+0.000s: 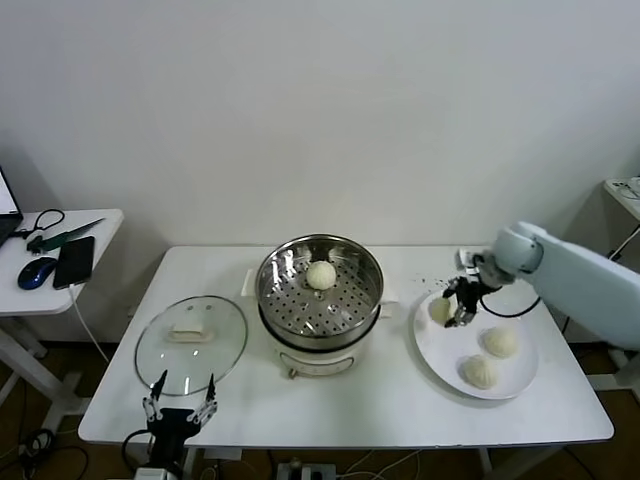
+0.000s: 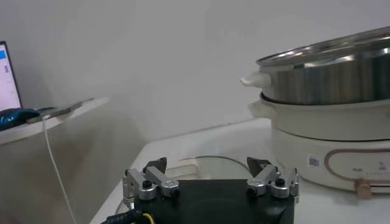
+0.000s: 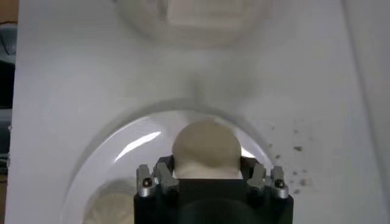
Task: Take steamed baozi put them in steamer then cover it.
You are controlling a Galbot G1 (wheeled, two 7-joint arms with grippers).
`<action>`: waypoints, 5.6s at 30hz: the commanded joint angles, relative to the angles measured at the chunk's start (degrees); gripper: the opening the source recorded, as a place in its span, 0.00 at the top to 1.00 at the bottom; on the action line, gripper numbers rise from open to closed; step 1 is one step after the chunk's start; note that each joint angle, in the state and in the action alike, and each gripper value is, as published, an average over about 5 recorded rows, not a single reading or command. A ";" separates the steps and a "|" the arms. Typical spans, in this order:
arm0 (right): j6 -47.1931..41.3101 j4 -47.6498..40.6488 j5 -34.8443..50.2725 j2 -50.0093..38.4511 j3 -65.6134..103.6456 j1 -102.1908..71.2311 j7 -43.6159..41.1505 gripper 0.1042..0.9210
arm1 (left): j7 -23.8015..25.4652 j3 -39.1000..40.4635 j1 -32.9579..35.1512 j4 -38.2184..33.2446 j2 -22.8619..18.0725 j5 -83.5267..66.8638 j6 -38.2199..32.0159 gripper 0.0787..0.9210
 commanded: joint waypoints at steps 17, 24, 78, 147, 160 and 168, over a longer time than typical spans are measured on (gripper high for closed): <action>-7.65 -0.64 28.01 28.80 -18.33 24.12 7.38 0.29 | 0.48 1.40 1.26 -1.18 1.87 -0.53 -0.85 0.12; -8.40 -1.65 27.31 34.59 -18.63 19.27 8.65 0.29 | 0.46 1.28 1.12 -1.05 2.17 -0.53 -0.84 0.12; -1.86 6.46 22.62 16.96 -22.27 27.47 0.77 0.12 | 0.29 1.21 -0.26 0.26 2.10 -0.02 -0.19 0.12; 2.91 6.10 -16.77 -9.00 10.52 -21.90 -3.39 0.26 | 0.14 1.52 0.57 0.37 -0.07 3.60 1.01 0.12; 25.83 1.73 -17.98 -0.66 -9.39 11.36 -6.41 0.31 | 0.12 1.72 0.79 0.20 -0.07 3.65 1.00 0.12; 40.24 1.11 -20.83 11.46 -13.72 24.10 -8.12 0.31 | 0.11 1.83 1.21 0.06 -0.25 3.96 0.99 0.12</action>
